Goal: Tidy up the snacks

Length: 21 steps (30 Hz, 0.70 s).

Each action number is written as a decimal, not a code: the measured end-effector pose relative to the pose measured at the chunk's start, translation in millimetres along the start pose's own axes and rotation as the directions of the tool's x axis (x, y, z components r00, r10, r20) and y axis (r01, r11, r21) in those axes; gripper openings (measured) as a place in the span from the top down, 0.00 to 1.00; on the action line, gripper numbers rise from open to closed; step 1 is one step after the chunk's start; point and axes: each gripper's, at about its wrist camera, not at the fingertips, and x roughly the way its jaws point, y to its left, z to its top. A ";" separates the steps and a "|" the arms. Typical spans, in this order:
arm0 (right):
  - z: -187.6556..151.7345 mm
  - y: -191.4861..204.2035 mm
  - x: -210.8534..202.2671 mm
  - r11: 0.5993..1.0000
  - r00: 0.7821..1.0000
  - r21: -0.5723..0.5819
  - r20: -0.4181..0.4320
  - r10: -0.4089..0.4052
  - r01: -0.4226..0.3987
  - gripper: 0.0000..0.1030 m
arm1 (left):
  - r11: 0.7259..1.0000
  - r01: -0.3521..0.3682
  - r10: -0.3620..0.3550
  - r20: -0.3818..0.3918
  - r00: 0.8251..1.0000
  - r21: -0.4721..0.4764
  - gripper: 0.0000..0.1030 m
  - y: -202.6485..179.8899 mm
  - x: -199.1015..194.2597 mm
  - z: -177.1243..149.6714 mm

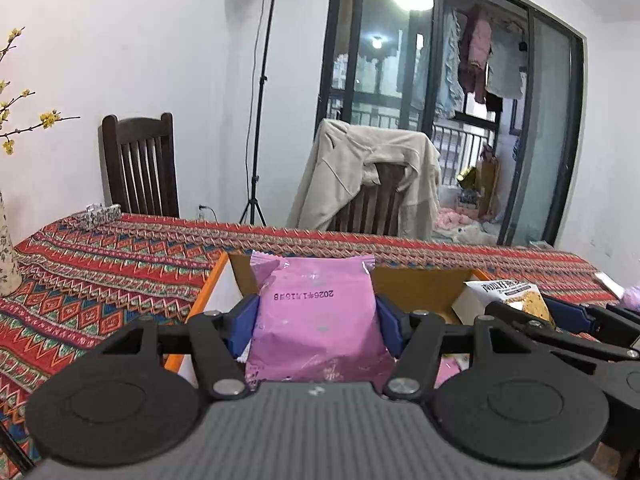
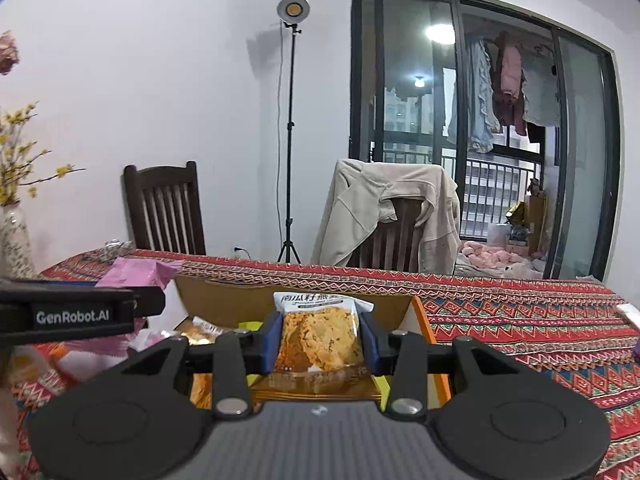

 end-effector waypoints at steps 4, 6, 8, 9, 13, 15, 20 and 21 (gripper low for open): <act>-6.9 -0.6 17.4 1.000 1.000 0.001 -0.001 -0.017 0.017 0.59 | 1.000 -0.003 0.003 0.021 1.000 -0.008 0.39 8.8 14.3 -9.5; -12.9 -3.7 22.9 1.000 1.000 0.009 -0.015 -0.025 0.025 0.52 | 0.999 0.015 -0.014 0.027 1.000 -0.029 0.35 16.8 17.8 -11.7; -16.8 -7.1 26.0 0.999 0.999 0.023 -0.026 -0.031 0.032 0.37 | 0.999 0.023 -0.021 0.033 0.999 -0.049 0.21 24.6 18.8 -11.7; -17.9 -8.9 26.5 0.999 0.999 0.027 -0.026 -0.032 0.033 0.24 | 0.998 0.025 -0.023 0.044 0.999 -0.058 0.10 27.8 17.5 -11.9; -21.9 -18.2 24.4 0.997 0.999 0.068 -0.022 -0.035 0.036 0.00 | 0.996 0.040 -0.033 0.093 0.995 -0.077 0.00 34.1 7.2 -11.5; -22.1 -22.2 24.8 0.995 0.999 0.086 -0.034 -0.039 0.042 0.00 | 0.996 0.047 -0.039 0.107 0.994 -0.080 0.00 33.6 2.9 -10.3; -17.3 -23.7 18.1 0.995 0.998 0.087 -0.044 -0.051 0.055 0.00 | 0.999 0.005 0.003 0.146 0.989 -0.052 0.00 25.2 -16.6 -1.5; -15.2 -23.3 12.5 0.995 0.998 0.084 -0.044 -0.053 0.056 0.00 | 0.999 -0.013 0.020 0.157 0.987 -0.048 0.00 23.7 -23.8 0.6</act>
